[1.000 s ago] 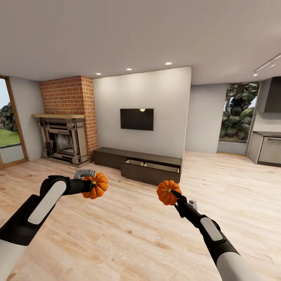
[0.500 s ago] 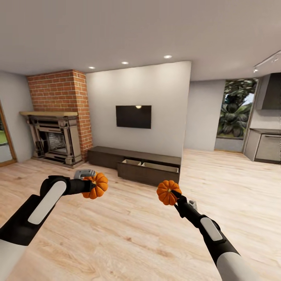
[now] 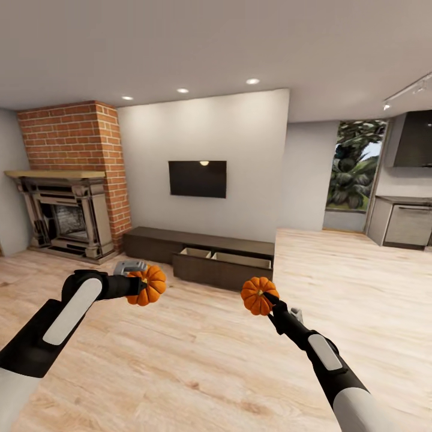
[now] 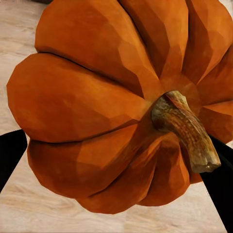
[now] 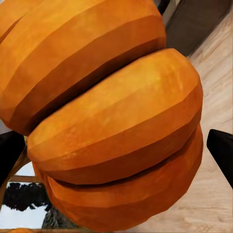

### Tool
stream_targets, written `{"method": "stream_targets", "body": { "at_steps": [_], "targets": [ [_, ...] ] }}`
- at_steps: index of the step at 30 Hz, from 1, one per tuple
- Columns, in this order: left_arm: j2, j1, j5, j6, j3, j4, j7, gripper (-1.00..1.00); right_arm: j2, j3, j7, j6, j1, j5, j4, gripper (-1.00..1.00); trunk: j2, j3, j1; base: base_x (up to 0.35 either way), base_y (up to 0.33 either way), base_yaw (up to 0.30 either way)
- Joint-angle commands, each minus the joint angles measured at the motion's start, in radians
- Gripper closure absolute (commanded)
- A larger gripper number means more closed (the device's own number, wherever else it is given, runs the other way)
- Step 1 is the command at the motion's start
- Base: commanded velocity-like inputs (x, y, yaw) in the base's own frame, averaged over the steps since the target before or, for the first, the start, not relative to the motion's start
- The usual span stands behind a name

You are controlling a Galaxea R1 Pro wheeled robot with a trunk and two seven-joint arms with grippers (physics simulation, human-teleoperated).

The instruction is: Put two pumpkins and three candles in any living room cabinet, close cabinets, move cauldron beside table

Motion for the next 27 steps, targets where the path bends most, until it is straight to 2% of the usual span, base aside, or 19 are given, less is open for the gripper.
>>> {"method": "stream_targets", "body": {
  "at_steps": [1,10,22,27],
  "targets": [
    [0.001,-0.001,0.007,0.001,-0.002,-0.001,0.011,1.0,0.001,-0.005,0.002,0.009,-0.001,-0.011,0.0,1.0,-0.001,-0.001,0.001,0.336,0.114,-0.257],
    [0.001,-0.001,0.007,0.001,-0.002,-0.001,0.011,1.0,0.001,-0.004,0.004,0.009,-0.001,-0.011,0.0,1.0,-0.001,-0.001,0.001,0.336,0.124,-0.26],
    [0.001,-0.001,0.002,0.001,-0.002,0.0,0.011,1.0,0.001,-0.005,0.009,0.009,0.005,-0.011,0.0,1.0,-0.001,-0.001,0.001,0.336,0.135,-0.043],
    [0.001,-0.001,0.003,0.001,0.0,0.002,0.011,1.0,0.001,-0.005,0.009,0.009,0.005,-0.012,0.0,1.0,-0.001,-0.001,0.001,0.335,0.135,-0.176]
  ]
}}
